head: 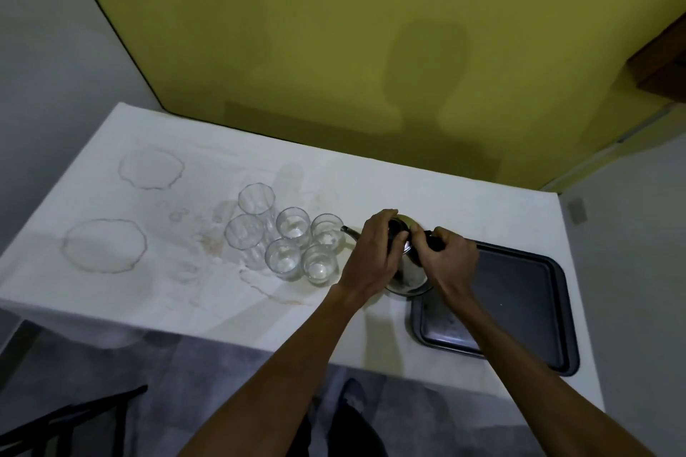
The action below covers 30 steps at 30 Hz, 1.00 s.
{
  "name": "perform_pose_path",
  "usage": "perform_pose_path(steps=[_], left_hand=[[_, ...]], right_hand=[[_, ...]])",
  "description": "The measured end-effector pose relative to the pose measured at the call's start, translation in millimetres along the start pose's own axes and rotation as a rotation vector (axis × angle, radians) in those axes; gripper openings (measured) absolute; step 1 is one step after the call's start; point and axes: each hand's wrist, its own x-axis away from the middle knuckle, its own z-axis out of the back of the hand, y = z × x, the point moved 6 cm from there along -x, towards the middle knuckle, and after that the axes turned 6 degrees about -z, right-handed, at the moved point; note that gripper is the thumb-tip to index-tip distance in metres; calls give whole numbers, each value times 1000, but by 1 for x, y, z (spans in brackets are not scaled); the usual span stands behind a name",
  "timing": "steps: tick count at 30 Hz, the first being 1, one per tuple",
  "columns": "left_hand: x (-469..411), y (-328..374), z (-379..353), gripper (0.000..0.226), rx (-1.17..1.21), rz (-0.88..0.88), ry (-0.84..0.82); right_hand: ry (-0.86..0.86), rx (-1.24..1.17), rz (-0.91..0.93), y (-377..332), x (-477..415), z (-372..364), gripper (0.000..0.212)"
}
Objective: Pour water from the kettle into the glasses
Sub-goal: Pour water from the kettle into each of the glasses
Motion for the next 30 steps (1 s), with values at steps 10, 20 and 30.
perform_pose_path(steps=[10,20,30], left_hand=[[0,3,-1,46,39,21,-2],[-6,4,3,50,17,4,-2],[-7,3,-1,49,17,22,-11]], right_hand=[[-19,16,-8,-4,-2,3,65],[-36,33,-7,-10,-7,6,56],[-28,33,30,-5,-9,6,53]])
